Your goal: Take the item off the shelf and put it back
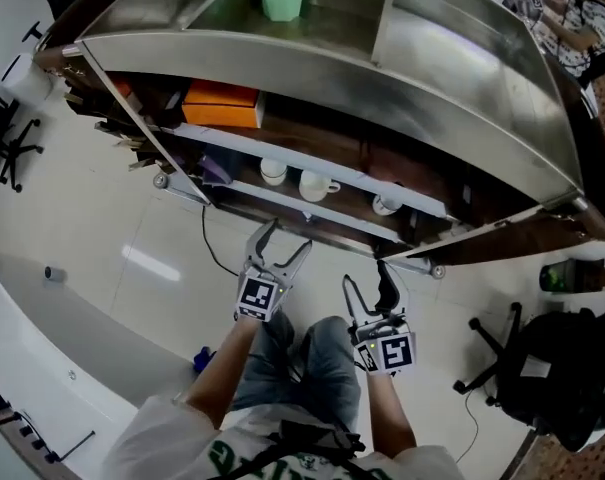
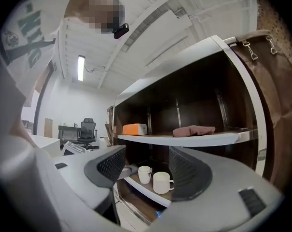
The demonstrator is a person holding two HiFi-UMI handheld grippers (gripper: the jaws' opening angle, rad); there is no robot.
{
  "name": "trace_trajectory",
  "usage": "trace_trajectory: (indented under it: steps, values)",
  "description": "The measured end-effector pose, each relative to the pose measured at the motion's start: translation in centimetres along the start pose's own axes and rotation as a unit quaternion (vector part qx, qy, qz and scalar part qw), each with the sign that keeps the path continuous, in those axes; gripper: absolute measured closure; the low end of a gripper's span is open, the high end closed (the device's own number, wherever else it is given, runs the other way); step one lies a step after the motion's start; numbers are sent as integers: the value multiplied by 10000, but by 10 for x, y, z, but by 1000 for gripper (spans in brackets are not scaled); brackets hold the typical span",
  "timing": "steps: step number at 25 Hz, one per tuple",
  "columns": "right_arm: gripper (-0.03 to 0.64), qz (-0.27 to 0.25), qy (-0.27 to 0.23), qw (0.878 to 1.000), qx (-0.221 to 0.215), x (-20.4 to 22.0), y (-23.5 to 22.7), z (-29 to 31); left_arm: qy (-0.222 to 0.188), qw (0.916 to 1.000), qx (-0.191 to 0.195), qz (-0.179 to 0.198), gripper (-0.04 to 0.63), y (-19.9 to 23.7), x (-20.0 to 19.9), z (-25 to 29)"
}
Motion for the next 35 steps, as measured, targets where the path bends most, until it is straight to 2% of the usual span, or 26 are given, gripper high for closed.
trace_trajectory:
  steps: [2, 6, 9, 12, 13, 16, 21, 24, 27, 33, 34, 35]
  values:
    - [333, -110, -68, 9999, -34, 20, -4, 15, 14, 9998, 14, 177, 276, 2, 24, 26]
    - [333, -220, -270, 9994, -86, 58, -14, 36, 35, 9995, -53, 306, 276, 6, 63, 85]
    - [334, -285, -453, 9986, -28, 87, -20, 42, 95, 9991, -218, 342, 238, 12, 87, 129]
    - [334, -330, -724, 9968, 10, 109, -29, 46, 185, 9984, -459, 289, 83, 28, 93, 173]
    - [334, -379, -828, 9958, 9, 115, -31, 44, 157, 9980, -553, 270, 54, 33, 91, 183]
    - [334, -545, -1116, 9922, 60, 133, -33, 37, -75, 9971, -730, 214, 31, 40, 83, 197]
    - [334, -582, -1271, 9900, 168, 159, -27, 35, -186, 9957, -855, 295, 31, 38, 84, 206]
    - [334, -610, -1191, 9910, 76, 164, -15, 34, -127, 9955, -921, 167, 32, 40, 86, 208]
    - [334, -673, -1158, 9910, -41, 164, -6, 28, -132, 9951, -954, 202, 38, 40, 80, 212]
    - [334, -783, -1226, 9887, -349, 163, -18, 31, -21, 9959, -841, 320, 104, 47, 68, 236]
    - [334, -751, -1259, 9884, -389, 162, -26, 34, 10, 9960, -811, 365, 123, 47, 67, 238]
    - [334, -702, -1303, 9882, -406, 161, -34, 37, 14, 9960, -783, 438, 182, 47, 64, 239]
Point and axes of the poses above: the fingertips, and each gripper's own axes: z forward along the fingers, y to its left, x out of its underside, the point moved 4 cm from there along -z, backward along the fingers, and after that the axes turned 15 degrees about y, right-handed, at the moved point
